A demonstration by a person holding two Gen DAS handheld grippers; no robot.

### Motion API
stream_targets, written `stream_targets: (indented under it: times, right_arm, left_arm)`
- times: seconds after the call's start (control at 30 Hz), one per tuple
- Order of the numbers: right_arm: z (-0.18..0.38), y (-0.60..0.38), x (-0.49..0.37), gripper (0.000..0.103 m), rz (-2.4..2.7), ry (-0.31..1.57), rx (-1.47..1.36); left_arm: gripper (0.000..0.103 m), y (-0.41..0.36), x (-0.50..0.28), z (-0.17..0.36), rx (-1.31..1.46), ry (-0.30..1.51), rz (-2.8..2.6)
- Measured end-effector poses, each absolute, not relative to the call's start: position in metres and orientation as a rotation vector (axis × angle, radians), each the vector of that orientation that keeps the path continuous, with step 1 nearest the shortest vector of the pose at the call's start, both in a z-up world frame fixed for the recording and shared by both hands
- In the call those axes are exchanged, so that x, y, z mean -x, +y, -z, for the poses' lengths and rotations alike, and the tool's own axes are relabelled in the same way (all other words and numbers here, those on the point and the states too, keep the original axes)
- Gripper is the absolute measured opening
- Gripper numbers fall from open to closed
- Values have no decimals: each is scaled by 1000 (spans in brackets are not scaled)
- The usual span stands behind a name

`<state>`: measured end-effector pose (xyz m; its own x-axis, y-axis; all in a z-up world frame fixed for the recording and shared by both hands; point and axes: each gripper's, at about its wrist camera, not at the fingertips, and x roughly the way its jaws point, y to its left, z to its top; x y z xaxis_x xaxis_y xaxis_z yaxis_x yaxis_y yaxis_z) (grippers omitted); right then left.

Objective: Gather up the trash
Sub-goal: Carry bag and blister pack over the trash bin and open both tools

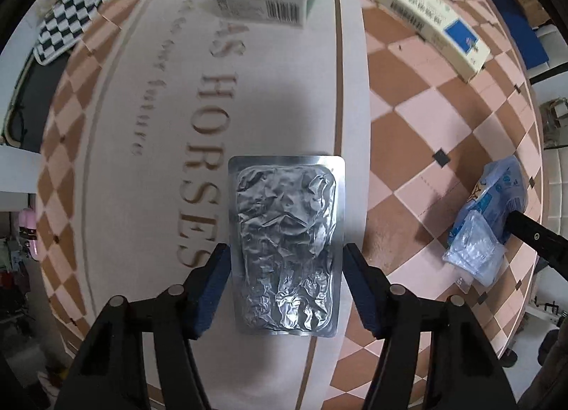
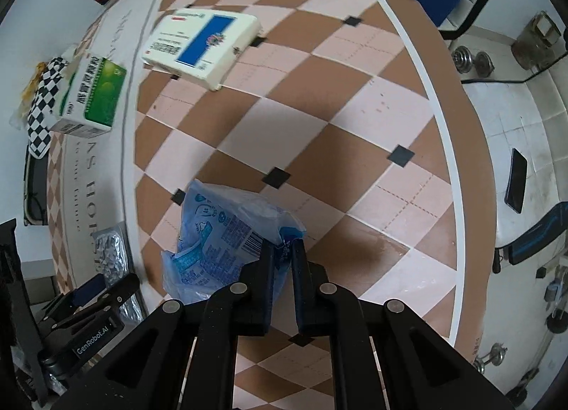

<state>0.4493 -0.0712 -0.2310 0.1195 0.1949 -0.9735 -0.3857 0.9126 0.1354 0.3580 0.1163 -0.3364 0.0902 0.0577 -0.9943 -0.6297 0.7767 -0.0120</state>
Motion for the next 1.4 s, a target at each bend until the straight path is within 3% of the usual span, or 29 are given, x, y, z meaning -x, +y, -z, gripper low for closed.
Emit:
stream_targets:
  times: [0.43, 0.87, 1.13, 1.4]
  right_arm:
    - [178, -61, -398, 9, -560, 1309, 156]
    - [137, -99, -238, 8, -573, 1213, 126]
    - [165, -147, -110, 8, -482, 1229, 48]
    - [246, -177, -20, 8, -407, 1373, 36]
  left_arm:
    - [61, 90, -312, 234, 428, 1189, -567]
    - [61, 67, -194, 208, 343, 1078, -460]
    - [61, 34, -98, 222, 312, 1092, -358]
    - [61, -1, -40, 294, 329, 1244, -307]
